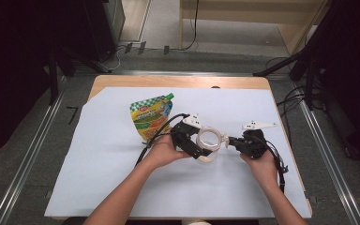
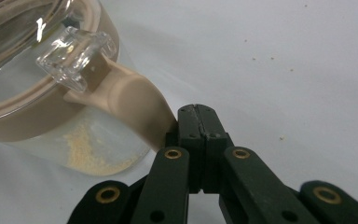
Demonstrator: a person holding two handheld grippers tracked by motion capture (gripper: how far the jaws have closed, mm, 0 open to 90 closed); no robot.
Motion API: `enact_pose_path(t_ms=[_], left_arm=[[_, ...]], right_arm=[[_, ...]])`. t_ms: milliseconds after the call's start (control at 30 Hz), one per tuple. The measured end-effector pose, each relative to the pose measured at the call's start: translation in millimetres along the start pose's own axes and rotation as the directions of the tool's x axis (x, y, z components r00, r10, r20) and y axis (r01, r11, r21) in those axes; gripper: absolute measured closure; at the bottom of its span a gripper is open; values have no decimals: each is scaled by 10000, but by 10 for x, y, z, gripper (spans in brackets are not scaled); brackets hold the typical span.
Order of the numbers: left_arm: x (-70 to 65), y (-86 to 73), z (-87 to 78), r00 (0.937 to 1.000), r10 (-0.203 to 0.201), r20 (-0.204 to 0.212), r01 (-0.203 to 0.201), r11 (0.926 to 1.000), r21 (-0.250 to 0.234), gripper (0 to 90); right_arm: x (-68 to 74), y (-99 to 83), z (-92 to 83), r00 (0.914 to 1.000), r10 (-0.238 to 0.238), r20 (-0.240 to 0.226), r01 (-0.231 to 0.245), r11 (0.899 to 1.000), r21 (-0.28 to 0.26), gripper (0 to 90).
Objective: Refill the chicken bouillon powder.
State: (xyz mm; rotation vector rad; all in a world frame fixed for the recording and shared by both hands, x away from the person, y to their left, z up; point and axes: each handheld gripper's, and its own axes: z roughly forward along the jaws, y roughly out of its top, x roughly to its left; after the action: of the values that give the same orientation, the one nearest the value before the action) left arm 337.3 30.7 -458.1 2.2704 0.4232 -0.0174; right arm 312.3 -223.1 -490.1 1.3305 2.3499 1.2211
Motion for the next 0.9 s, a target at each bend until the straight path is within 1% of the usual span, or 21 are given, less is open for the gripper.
enact_pose_path(t_ms=[67,167,367,433,467,667,800,900], left_arm=[[10,-6,23,10000,60,47,-59,10000,-44,98],[4,-4,39,9996,264,-25,-264,9996,-92,98],[-9,6,38,9995,284,-114,-284,9996,-54,99],[-15,11,38,9996,243,-139,-244,9997,-55,99],[-17,21,35,9997,179,-157,-179,9998,30,99],[-23,51,23,9992,312,-248,-307,9994,177,99],[-26,74,-5,9994,241,-230,-241,9997,-2,99],[-38,96,-28,9988,378,-317,-380,9993,-69,101]], right_arm=[[3,0,0,10000,21,15,-21,10000,-3,900],[7,-1,0,10000,20,36,-20,10000,-14,900],[11,-4,2,10000,26,70,-26,10000,-19,900],[11,-3,1,10000,20,78,-20,10000,-11,900],[12,-4,1,10000,28,85,-28,10000,-14,900],[12,-4,2,9999,-11,121,11,10000,-31,900],[14,-4,3,9999,-22,139,23,10000,-37,900],[15,-3,2,9999,-34,151,35,10000,-30,900]])
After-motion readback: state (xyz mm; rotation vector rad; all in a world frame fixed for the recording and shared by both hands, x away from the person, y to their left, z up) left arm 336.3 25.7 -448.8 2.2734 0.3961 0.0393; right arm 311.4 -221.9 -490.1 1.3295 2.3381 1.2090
